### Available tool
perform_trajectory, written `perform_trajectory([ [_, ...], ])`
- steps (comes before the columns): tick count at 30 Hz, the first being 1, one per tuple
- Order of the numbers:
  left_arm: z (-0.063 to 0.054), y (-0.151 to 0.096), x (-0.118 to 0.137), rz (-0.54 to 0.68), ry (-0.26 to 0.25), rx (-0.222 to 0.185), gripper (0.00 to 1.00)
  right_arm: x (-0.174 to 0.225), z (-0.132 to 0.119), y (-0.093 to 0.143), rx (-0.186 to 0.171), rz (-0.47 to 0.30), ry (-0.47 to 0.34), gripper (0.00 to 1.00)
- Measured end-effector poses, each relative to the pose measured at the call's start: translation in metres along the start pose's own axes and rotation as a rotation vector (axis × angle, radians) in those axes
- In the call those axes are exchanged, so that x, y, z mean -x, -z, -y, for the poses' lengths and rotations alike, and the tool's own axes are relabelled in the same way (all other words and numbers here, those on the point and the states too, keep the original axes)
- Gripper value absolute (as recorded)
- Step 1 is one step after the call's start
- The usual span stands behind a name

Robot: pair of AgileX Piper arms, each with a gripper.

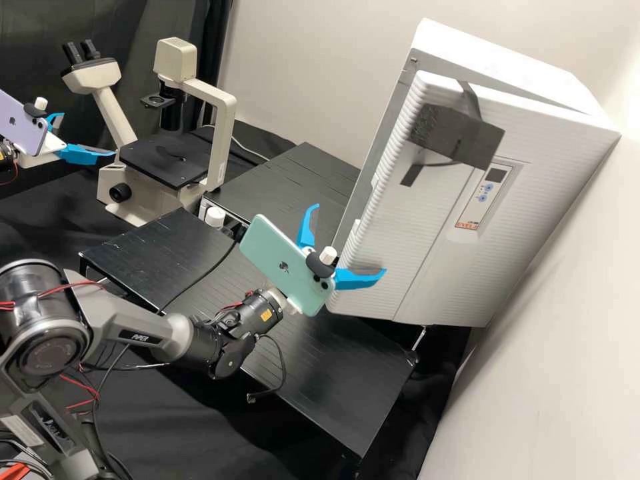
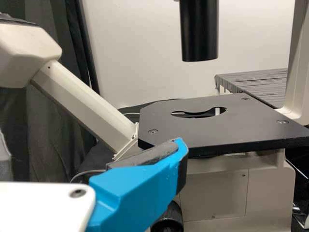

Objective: Close the incubator door.

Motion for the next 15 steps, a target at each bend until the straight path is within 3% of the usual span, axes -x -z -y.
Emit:
perform_trajectory([
  [9, 0.0, 0.0, 0.0, 0.0, 0.0, 0.0, 1.0, -0.004, 0.013, 0.008, 0.047, -0.021, 0.025, 1.0],
  [15, 0.0, 0.0, 0.0, 0.0, 0.0, 0.0, 1.0, -0.003, 0.024, 0.009, 0.041, 0.003, -0.018, 1.0],
])
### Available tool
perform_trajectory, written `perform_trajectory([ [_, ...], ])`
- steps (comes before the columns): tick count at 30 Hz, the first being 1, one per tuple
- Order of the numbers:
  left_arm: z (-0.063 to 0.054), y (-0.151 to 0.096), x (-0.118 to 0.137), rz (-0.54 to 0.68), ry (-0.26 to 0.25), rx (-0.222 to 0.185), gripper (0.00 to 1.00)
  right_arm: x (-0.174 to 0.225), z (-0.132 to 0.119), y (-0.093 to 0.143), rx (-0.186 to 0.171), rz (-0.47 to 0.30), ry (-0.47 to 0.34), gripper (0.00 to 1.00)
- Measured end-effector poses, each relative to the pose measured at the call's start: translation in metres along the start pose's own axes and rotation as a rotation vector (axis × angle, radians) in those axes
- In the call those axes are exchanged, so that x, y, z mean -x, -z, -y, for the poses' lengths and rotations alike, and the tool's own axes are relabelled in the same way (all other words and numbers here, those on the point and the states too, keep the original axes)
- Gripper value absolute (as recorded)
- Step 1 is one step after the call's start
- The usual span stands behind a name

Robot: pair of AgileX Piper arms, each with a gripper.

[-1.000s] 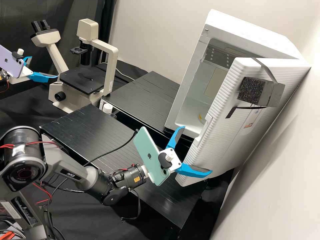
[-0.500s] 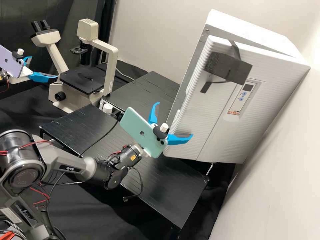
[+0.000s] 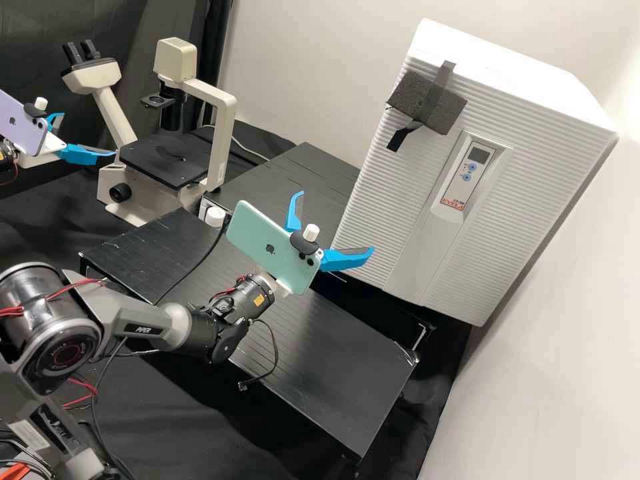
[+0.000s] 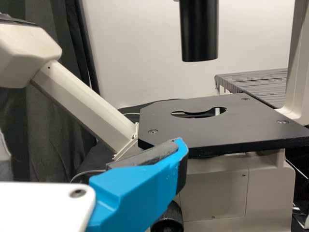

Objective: Close the incubator door.

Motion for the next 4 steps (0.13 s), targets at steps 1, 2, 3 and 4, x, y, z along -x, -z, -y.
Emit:
perform_trajectory([
  [1, 0.0, 0.0, 0.0, 0.0, 0.0, 0.0, 1.0, 0.0021, 0.0032, -0.0011, -0.011, -0.001, -0.016, 1.0],
  [2, 0.0, 0.0, 0.0, 0.0, 0.0, 0.0, 1.0, 0.0045, 0.006, -0.0017, -0.02, -0.01, -0.026, 1.0],
  [3, 0.0, 0.0, 0.0, 0.0, 0.0, 0.0, 1.0, 0.0062, 0.0079, -0.0019, -0.027, -0.022, -0.035, 1.0],
  [4, 0.0, 0.0, 0.0, 0.0, 0.0, 0.0, 1.0, 0.0085, 0.0095, -0.0033, -0.031, -0.029, -0.039, 1.0],
])
